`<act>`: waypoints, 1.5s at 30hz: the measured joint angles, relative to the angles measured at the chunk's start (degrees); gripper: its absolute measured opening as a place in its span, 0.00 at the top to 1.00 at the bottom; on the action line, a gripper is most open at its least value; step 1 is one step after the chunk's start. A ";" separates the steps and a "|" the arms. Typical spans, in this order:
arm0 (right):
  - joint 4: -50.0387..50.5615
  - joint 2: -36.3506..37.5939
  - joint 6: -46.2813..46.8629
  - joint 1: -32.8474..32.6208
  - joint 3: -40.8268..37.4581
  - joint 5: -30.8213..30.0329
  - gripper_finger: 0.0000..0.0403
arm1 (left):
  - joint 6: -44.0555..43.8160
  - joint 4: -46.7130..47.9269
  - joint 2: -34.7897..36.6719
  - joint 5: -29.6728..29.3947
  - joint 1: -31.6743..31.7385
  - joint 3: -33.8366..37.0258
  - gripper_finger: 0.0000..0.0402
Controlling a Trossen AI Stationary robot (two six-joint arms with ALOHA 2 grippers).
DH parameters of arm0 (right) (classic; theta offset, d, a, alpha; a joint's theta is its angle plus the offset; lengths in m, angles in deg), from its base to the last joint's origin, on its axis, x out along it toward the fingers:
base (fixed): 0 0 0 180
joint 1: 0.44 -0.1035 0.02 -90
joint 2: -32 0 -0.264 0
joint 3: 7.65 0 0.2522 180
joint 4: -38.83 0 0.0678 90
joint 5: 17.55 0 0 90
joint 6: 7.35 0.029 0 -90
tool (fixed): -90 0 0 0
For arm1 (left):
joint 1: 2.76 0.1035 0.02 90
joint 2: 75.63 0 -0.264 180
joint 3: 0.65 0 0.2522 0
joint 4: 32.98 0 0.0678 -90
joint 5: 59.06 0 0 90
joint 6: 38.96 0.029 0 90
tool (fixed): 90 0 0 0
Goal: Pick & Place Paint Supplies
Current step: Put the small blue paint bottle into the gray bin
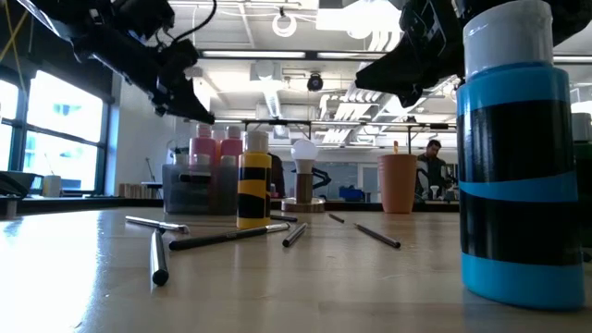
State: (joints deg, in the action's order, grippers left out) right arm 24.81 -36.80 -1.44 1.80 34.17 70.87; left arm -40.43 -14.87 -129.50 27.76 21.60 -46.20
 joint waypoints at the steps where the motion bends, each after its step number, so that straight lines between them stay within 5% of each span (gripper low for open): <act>1: 0.03 0.00 0.00 0.01 0.00 0.00 0.77 | 0.39 0.93 0.52 -0.04 0.00 -0.75 1.00; 8: 0.31 0.00 -0.13 0.00 0.00 0.00 0.77 | 1.24 11.31 1.53 -3.06 0.00 -5.49 1.00; 15: 0.27 0.00 -0.13 0.02 0.00 0.00 0.77 | -0.65 14.04 -0.26 -6.99 0.04 -2.87 1.00; 35: 0.40 0.00 -0.15 0.02 0.00 -1.49 0.77 | -0.31 0.37 -11.81 -13.73 0.02 -1.69 1.00; 45: 0.62 0.00 0.00 0.00 0.00 -1.49 0.77 | -0.33 0.10 -12.28 -12.45 0.02 -1.71 1.00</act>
State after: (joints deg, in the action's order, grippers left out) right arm 25.43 -36.80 -1.44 1.80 34.17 69.38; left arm -40.76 -14.77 -141.78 15.31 21.62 -47.91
